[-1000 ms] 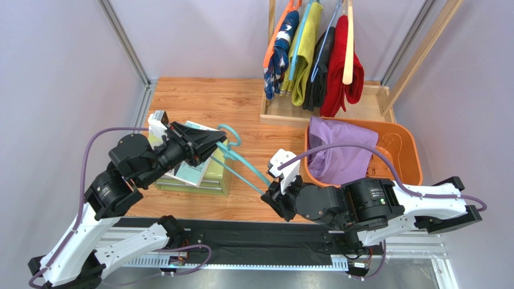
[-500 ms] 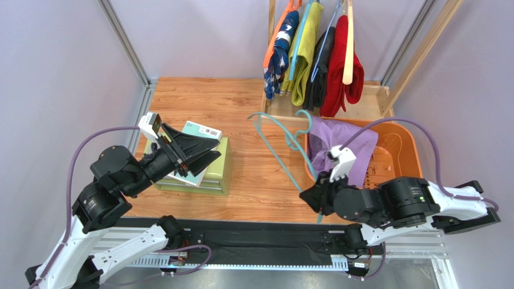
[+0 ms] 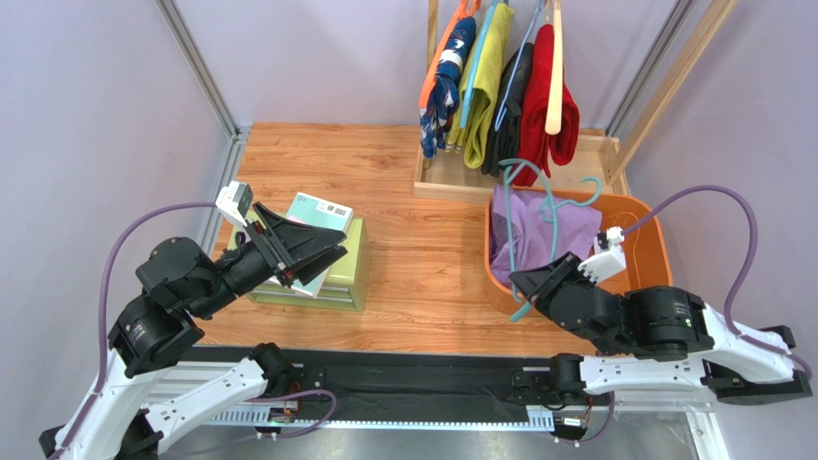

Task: Remove the trousers from the hanger
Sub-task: Hang the hanger back to the clothesline with the right arm

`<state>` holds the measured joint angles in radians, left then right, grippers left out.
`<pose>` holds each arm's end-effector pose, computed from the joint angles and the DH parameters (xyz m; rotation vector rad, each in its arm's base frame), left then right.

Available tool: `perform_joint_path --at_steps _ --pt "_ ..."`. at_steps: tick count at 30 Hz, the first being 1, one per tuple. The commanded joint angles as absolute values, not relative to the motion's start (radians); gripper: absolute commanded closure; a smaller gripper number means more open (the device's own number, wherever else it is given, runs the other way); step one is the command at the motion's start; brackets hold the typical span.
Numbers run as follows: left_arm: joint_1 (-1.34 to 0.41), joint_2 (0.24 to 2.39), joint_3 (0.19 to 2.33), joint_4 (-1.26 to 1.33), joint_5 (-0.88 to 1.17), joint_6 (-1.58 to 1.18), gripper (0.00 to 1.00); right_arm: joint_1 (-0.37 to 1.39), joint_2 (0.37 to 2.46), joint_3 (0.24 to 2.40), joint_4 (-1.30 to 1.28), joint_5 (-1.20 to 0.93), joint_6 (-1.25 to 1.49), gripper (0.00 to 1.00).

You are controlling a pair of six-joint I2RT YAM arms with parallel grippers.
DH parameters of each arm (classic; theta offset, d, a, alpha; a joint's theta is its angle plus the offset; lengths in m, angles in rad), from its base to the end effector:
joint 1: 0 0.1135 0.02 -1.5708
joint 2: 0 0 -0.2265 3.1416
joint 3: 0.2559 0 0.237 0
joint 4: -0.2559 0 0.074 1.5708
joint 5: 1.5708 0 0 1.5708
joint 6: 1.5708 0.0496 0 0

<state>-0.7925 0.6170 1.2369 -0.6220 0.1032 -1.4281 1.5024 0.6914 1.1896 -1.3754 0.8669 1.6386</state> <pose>0.0738 -0.0822 0.4263 -0.4993 1.8303 -1.7372 0.0436 0.0833 0.3386 0.5084 2.1344 0.7818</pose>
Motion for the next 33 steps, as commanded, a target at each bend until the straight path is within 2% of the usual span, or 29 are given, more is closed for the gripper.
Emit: perform_joint_path --at_steps 1,5,11,14,18,23,26,30,33 --pt "-0.796 0.629 1.279 -0.640 0.143 -1.364 0.33 1.353 0.770 1.247 -1.667 1.014 1.648 1.00" --pt "-0.796 0.656 1.310 -0.663 0.195 -1.309 0.33 1.173 0.825 1.279 -1.645 1.078 1.583 1.00" --pt "-0.796 0.725 1.384 -0.718 0.337 -1.182 0.34 0.967 0.870 1.270 -1.529 1.019 1.424 1.00" --pt "-0.798 0.785 1.460 -0.750 0.454 -1.097 0.35 0.928 0.877 1.261 -1.465 0.974 1.362 1.00" --pt "-0.796 0.856 1.563 -0.894 0.596 -0.959 0.37 0.928 0.871 1.232 -1.509 0.920 1.431 1.00" --pt "-0.796 0.880 1.672 -1.031 0.653 -0.818 0.37 0.930 0.756 1.168 -1.634 0.890 1.549 1.00" --pt "-0.796 0.913 1.767 -1.136 0.669 -0.721 0.37 0.922 0.701 1.155 -1.631 0.934 1.517 1.00" --pt "-0.798 0.953 1.835 -1.209 0.692 -0.646 0.37 0.862 0.819 1.193 -1.544 0.925 1.387 1.00" --pt "-0.796 0.971 1.859 -1.216 0.706 -0.626 0.37 0.688 0.888 1.178 -1.314 0.806 1.125 1.00"
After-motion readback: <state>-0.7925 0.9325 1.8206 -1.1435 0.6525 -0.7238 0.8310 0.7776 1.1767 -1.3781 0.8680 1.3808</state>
